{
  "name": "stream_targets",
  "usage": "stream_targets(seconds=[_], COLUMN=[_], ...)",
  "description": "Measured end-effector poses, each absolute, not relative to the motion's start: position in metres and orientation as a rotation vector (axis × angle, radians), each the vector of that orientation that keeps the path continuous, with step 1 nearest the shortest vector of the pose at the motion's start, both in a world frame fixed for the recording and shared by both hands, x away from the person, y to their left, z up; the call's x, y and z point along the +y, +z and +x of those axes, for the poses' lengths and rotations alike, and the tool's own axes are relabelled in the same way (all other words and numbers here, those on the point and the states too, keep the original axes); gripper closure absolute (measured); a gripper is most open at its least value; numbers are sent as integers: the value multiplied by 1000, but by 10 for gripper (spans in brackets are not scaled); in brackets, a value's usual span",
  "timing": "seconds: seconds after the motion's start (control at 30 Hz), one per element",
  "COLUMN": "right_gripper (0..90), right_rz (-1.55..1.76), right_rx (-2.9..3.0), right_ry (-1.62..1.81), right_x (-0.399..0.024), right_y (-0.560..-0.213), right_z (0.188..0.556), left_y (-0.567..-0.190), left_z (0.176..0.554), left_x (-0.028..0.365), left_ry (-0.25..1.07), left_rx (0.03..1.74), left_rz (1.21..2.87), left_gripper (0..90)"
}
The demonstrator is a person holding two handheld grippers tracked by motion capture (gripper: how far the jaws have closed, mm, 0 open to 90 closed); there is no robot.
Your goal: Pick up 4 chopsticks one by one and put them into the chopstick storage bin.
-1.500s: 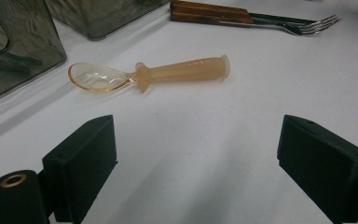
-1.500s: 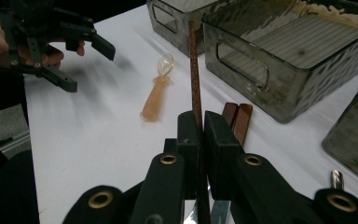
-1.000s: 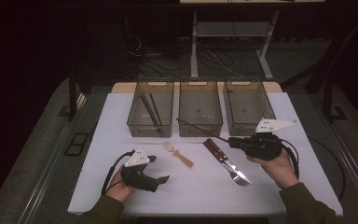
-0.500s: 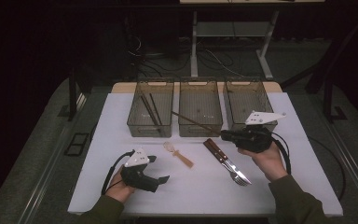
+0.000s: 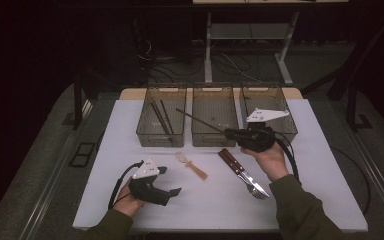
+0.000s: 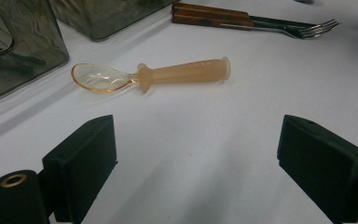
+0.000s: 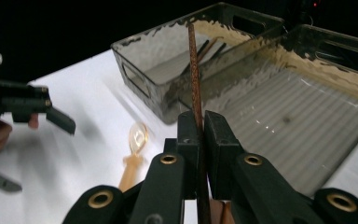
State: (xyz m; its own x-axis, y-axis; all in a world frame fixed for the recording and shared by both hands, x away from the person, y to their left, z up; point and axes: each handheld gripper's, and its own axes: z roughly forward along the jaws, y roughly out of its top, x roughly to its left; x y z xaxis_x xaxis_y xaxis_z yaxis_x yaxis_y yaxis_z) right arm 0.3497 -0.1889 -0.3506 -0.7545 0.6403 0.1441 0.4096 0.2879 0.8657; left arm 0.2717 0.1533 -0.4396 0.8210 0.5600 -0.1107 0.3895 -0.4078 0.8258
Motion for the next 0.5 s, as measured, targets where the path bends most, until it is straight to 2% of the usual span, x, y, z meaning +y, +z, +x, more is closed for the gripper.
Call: stream_targets(seconds=[0.5], right_gripper=[851], right_rz=[1033], right_rx=[2310], right_ry=[1430], right_x=[-147], right_y=[-349], right_z=[390], left_y=[-438], left_z=[271], left_x=[154], left_ry=[222], left_rx=[686], left_rz=[2049], left_gripper=[103])
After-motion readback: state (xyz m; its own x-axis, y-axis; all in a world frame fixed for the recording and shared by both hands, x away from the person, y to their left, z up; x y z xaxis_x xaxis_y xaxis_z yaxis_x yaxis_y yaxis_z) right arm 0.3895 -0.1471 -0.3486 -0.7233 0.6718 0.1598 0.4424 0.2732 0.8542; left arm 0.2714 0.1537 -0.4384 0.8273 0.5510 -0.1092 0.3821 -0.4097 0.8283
